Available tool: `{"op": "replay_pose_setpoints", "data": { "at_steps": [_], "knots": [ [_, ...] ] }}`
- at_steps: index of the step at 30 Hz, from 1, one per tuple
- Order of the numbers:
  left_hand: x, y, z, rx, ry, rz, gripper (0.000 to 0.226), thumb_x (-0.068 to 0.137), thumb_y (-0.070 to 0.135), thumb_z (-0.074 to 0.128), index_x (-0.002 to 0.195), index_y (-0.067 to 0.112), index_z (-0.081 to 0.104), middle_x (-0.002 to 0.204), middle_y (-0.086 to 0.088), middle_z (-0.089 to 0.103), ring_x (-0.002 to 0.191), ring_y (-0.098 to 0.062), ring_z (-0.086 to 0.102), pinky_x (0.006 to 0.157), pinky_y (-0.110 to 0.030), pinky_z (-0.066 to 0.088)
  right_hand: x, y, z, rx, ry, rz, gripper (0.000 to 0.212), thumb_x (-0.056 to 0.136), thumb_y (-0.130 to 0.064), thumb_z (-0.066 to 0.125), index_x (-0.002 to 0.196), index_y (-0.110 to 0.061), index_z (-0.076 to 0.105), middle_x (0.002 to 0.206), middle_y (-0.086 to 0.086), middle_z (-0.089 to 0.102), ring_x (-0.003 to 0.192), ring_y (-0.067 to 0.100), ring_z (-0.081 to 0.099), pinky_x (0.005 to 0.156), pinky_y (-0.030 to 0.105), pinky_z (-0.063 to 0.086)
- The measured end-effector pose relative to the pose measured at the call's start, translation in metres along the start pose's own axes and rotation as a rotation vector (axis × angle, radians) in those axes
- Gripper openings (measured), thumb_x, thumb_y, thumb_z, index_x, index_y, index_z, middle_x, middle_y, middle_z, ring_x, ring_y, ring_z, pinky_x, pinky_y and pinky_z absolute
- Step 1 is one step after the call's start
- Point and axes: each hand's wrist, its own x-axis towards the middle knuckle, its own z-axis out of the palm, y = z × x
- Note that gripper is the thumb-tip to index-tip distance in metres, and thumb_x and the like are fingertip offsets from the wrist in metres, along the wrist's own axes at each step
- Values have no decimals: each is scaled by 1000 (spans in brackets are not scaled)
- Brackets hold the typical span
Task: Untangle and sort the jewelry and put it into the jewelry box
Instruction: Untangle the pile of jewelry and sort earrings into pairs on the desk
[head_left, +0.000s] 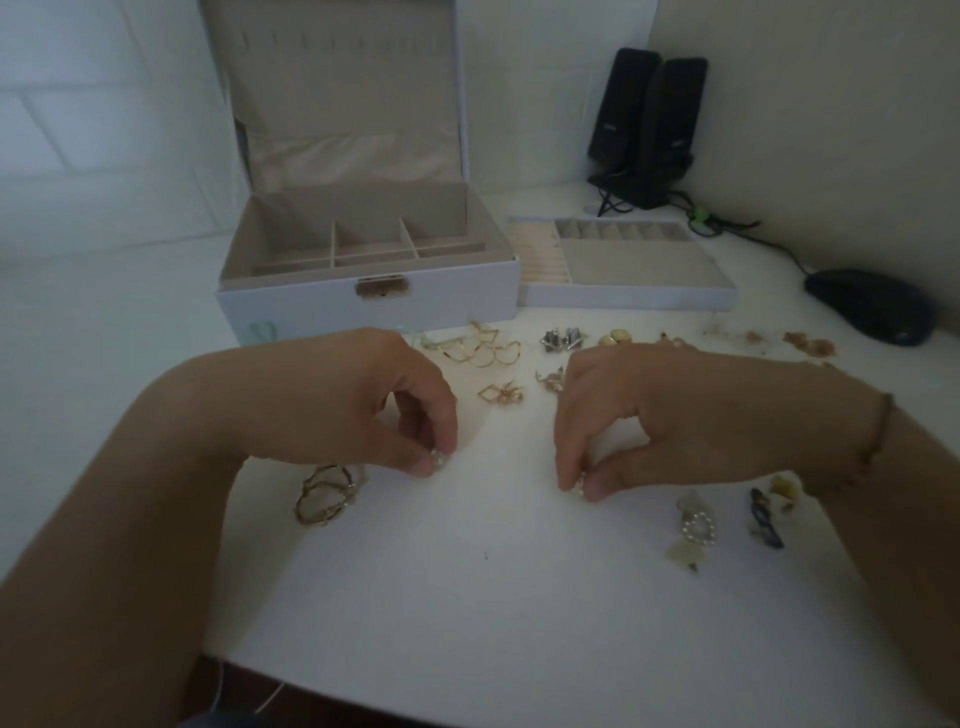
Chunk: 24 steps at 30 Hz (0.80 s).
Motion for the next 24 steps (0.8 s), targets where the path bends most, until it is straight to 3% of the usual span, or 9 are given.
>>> {"op": "replay_pose_setpoints", "data": {
  "at_steps": [9,12,14,17,20,24],
  "knots": [
    [0,1,-2,29,44,23,19,71,44,78,88,40,70,87,18,67,87,-2,63,72,-14,44,24,-16,21,-87,239,-127,24,86,-32,65,109,-32,66,95,-17,67,92,9,56,82,35,49],
    [-2,6,-2,31,112,55,22,69,50,76,88,40,69,87,19,67,88,-2,61,71,-16,45,11,-14,2,-41,287,-60,26,86,-38,63,112,-38,62,103,-22,64,97,5,58,86,21,47],
    [0,10,2,21,160,99,25,68,54,73,87,39,68,88,20,66,89,-3,60,68,-13,45,-6,-7,-18,30,412,8,24,82,-35,65,106,-36,66,96,-21,67,87,6,63,75,12,46],
    [9,15,12,101,196,188,31,73,63,67,89,36,66,86,17,65,87,-7,61,69,-13,45,-33,11,-41,74,546,159,12,79,-34,67,91,-38,70,83,-13,70,65,16,63,60,25,52],
    [17,15,19,231,210,266,32,77,64,59,87,35,66,80,18,62,81,-5,58,70,-15,45,-51,30,-49,56,358,285,8,75,-35,71,78,-43,71,75,-18,68,57,7,59,54,16,48],
    [21,15,22,233,189,314,23,81,57,60,86,36,68,80,19,63,77,-3,60,73,-26,49,-56,33,-47,122,82,388,9,74,-30,75,79,-36,73,73,-13,69,62,-2,59,58,4,40]
  ]
}}
